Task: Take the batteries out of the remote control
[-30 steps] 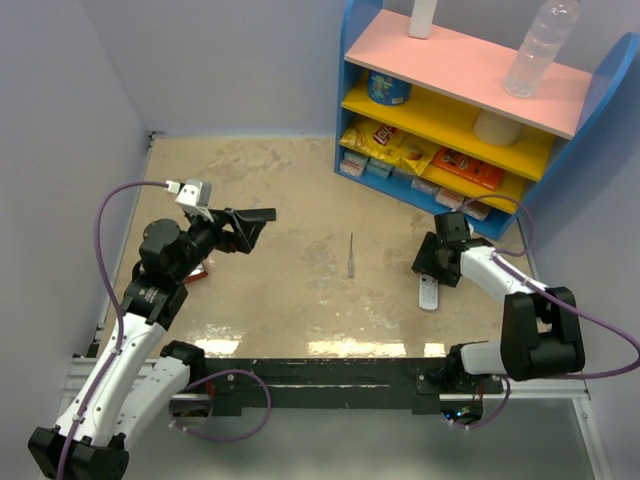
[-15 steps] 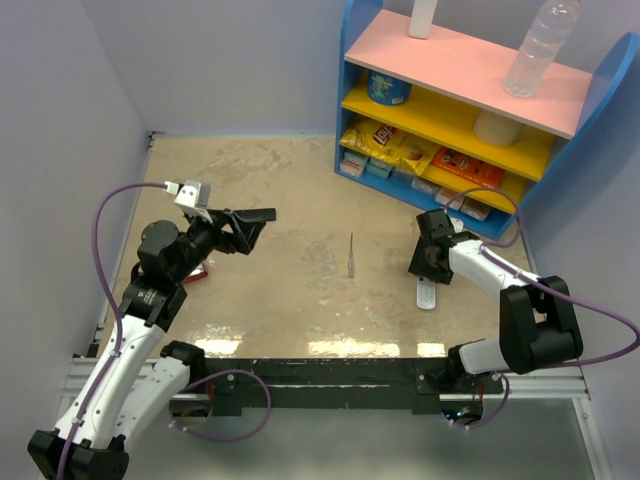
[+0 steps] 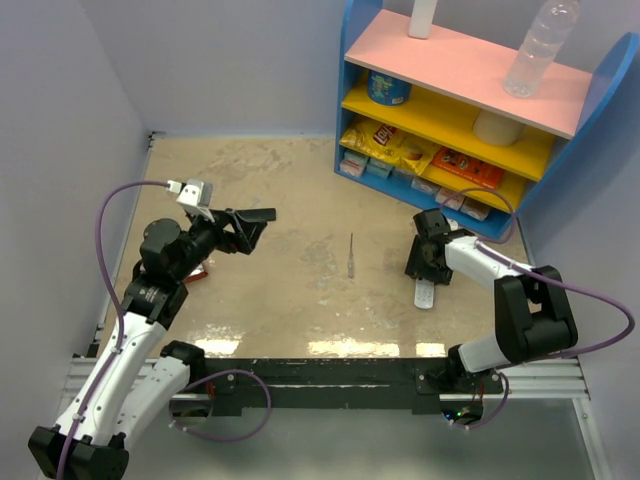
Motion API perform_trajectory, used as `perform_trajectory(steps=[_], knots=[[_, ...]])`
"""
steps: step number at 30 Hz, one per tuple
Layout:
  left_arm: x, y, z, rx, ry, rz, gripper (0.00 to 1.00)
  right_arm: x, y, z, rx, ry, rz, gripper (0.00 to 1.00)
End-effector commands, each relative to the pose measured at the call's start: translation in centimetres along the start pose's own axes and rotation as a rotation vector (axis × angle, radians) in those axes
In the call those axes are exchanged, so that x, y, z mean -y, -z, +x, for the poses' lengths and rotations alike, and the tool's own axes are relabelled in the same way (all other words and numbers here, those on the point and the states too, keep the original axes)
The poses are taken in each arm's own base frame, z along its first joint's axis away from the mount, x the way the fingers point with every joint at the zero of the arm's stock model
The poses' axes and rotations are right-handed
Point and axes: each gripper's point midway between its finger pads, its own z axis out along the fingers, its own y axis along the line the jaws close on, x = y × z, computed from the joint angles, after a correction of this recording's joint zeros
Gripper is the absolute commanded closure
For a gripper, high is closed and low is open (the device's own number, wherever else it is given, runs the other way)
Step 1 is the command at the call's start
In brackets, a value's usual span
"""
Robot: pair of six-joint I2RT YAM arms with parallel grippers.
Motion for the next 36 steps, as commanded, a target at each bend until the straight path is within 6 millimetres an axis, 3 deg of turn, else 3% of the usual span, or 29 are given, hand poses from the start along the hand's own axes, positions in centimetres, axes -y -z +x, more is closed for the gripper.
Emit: perform_trajectory(steps=[1, 5, 10, 11, 13, 17, 18, 19, 21, 23, 24, 26, 32, 36], knots=[[0.6, 0.0, -0.6, 0.022, 0.004, 0.024, 0.06, -0.8, 0.9, -1.3, 0.037, 0.008, -0.031, 0.4], [0.7, -0.1, -0.6, 0.019, 0.003, 0.029, 0.06, -1.5, 1.1, -1.5, 0.047, 0.029, -0.072, 0.53], [1.1, -0.4, -0.4, -0.006, 0.002, 0.054, 0.08, -4.4, 3.9, -2.6, 0.112, 0.08, -0.28, 0.63], [1.0, -0.6, -0.1, -0.019, 0.004, 0.056, 0.08, -6.4, 5.2, -2.5, 0.113, 0.129, -0.411, 0.64], [1.3, -0.8, -0.1, -0.032, 0.017, 0.069, 0.08, -8.3, 7.9, -3.2, 0.168, 0.154, -0.559, 0.66], [4.1, -0.8, 1.2, -0.113, 0.075, 0.233, 0.08, -12.8, 14.4, -3.4, 0.251, 0.212, -0.946, 0.68], [4.9, -0.9, 0.9, -0.102, 0.08, 0.28, 0.07, -13.8, 16.4, -2.4, 0.222, 0.244, -1.071, 0.69], [5.3, -0.9, 1.6, -0.125, 0.101, 0.313, 0.06, -14.2, 17.9, -2.4, 0.24, 0.254, -1.132, 0.7], [7.5, -0.6, 0.7, -0.101, 0.132, 0.443, 0.04, -15.6, 21.0, -1.8, 0.258, 0.293, -1.271, 0.71], [8.7, -0.6, 1.7, -0.146, 0.212, 0.53, 0.03, -16.7, 23.9, -1.1, 0.288, 0.333, -1.376, 0.71], [9.4, -0.6, 0.8, -0.105, 0.201, 0.579, 0.02, -17.0, 24.9, -0.6, 0.285, 0.351, -1.414, 0.71], [10.1, -1.0, 1.6, -0.133, 0.244, 0.618, 0.02, -17.8, 26.5, 0.4, 0.279, 0.372, -1.477, 0.71], [13.5, -2.4, 2.6, -0.159, 0.233, 0.712, 0.0, -18.7, 28.9, 2.8, 0.25, 0.424, -1.584, 0.71], [15.1, -2.8, 3.6, -0.175, 0.238, 0.761, 0.01, -18.8, 29.4, 3.5, 0.25, 0.433, -1.606, 0.72]])
